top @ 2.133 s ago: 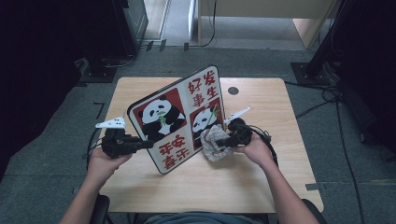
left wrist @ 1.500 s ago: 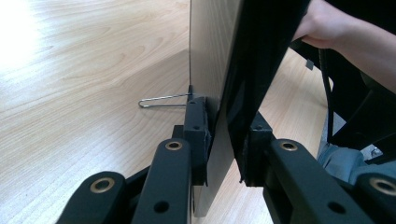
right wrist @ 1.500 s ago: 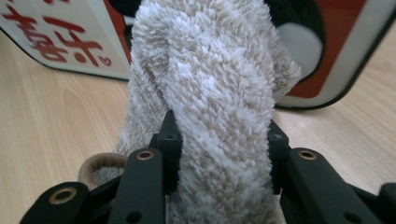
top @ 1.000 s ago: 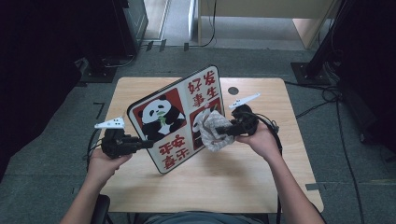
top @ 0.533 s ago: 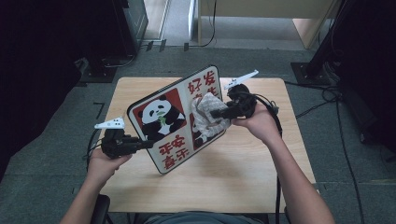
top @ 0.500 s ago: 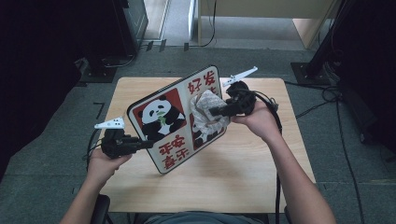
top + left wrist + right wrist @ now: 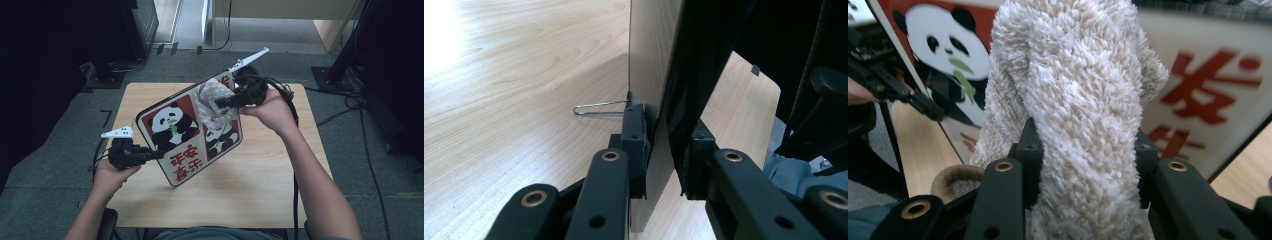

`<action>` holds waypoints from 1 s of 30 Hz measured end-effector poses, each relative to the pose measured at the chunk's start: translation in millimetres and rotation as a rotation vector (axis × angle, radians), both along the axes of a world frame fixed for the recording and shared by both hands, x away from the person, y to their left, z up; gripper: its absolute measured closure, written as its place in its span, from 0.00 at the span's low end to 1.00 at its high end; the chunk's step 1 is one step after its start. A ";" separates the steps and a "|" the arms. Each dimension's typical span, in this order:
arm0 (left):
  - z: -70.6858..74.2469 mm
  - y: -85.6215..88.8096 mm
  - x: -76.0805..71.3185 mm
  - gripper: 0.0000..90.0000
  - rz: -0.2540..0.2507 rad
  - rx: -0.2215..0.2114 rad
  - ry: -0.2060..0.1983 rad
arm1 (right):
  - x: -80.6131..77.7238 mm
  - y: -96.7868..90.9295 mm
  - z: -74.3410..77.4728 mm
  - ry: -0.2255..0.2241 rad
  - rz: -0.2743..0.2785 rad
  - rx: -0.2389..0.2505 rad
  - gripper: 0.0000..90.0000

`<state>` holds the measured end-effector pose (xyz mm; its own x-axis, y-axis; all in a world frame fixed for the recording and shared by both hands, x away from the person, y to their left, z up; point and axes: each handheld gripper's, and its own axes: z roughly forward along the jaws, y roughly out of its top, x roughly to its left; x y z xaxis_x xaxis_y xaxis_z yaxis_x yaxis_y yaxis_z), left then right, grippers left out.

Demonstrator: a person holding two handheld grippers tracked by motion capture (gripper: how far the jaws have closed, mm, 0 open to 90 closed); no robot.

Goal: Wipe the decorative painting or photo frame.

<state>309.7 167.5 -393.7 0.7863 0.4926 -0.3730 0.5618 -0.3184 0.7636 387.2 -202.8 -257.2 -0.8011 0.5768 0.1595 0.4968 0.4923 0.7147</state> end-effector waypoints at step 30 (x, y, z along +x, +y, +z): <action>-0.1 1.1 0.3 0.86 0.002 0.003 -0.002 | -2.9 9.4 -37.1 0.020 0.014 -0.001 0.69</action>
